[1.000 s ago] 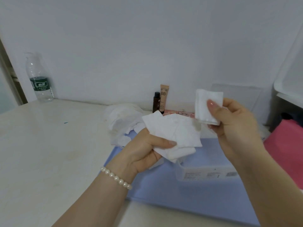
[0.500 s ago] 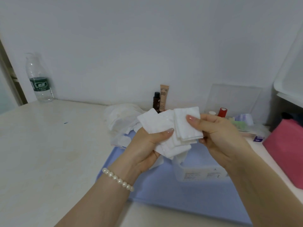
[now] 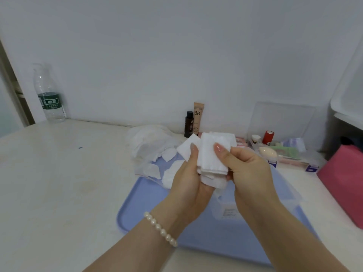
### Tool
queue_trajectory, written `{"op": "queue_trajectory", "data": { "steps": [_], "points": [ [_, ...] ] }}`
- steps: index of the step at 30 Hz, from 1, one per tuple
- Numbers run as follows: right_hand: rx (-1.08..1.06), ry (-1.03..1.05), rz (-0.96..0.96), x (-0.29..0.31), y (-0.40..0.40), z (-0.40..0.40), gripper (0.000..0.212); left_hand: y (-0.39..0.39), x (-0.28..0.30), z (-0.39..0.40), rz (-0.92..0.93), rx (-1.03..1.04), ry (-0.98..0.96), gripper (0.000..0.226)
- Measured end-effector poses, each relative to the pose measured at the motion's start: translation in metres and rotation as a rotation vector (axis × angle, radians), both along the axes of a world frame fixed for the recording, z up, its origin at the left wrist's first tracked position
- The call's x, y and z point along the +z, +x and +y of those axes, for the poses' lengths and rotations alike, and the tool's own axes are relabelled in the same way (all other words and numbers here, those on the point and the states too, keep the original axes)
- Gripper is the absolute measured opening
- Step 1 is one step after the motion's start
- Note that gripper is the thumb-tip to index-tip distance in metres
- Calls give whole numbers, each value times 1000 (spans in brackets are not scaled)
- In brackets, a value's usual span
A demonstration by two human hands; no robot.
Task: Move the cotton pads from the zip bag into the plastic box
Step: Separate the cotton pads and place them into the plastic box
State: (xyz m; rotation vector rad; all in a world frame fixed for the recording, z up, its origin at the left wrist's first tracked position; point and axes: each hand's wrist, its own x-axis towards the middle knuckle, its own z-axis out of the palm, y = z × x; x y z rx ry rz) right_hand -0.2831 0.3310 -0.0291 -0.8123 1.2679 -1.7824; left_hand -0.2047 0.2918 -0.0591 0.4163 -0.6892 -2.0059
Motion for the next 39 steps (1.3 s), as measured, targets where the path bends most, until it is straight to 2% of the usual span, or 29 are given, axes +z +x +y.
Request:
{"op": "queue_trajectory", "data": {
  "steps": [5,8,17,20,23,25,28,33,36,39],
  "points": [
    [49,21,-88,0,4,2,14,-3,-3,1,104,0,121,58],
    [40,36,-111,-4,6,2,15,-6,-7,2,112,36,125,60],
    [-122,-31,89,-12,10,0,9,-6,-7,3,108,32,87,68],
    [-159,-82,111,-13,14,-1,19,-7,-9,6,135,40,86,73],
    [-178,-96,87,-17,17,-2,23,-9,-10,9,102,40,87,76],
    [-193,-92,61,-18,19,-1,19,-9,-11,11,85,46,92,76],
    [-136,-72,-65,-17,18,0,12,-8,-7,12,98,64,91,70],
    [130,-39,-404,-3,6,2,43,-2,0,9,156,44,76,63],
    [113,-22,-358,-1,7,3,43,-2,2,12,142,60,83,65],
    [25,-8,-273,-6,14,5,28,-4,0,14,135,94,108,64]
  ]
}}
